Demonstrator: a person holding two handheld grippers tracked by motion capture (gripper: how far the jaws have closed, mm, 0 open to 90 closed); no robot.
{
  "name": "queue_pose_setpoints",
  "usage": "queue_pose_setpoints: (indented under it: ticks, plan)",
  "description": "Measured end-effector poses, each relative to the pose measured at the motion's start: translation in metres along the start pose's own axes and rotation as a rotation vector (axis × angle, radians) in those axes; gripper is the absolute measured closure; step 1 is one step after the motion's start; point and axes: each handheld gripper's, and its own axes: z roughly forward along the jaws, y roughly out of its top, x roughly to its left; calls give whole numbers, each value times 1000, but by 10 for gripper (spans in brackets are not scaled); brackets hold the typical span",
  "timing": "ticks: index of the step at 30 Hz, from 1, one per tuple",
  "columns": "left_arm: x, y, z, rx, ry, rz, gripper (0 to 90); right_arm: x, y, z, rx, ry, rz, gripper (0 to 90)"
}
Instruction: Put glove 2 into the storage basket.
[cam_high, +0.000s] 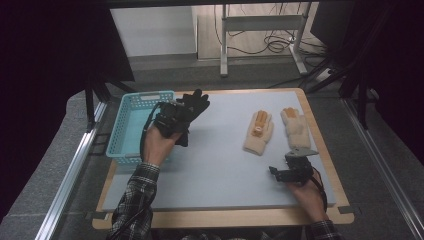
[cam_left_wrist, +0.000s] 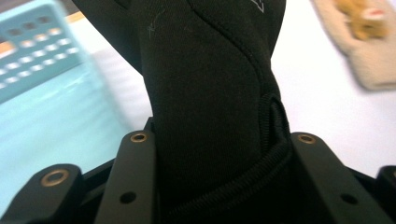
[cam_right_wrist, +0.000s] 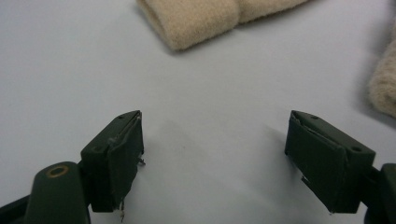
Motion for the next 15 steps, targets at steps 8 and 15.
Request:
queue_pose_setpoints:
  ticks: [8, 15]
  plan:
    - [53, -11, -9, 15, 87, -110, 607, 0, 0, 0, -1, 0, -1, 191]
    - [93, -31, -7, 44, 143, -215, 604, 0, 0, 0, 0, 0, 0, 191]
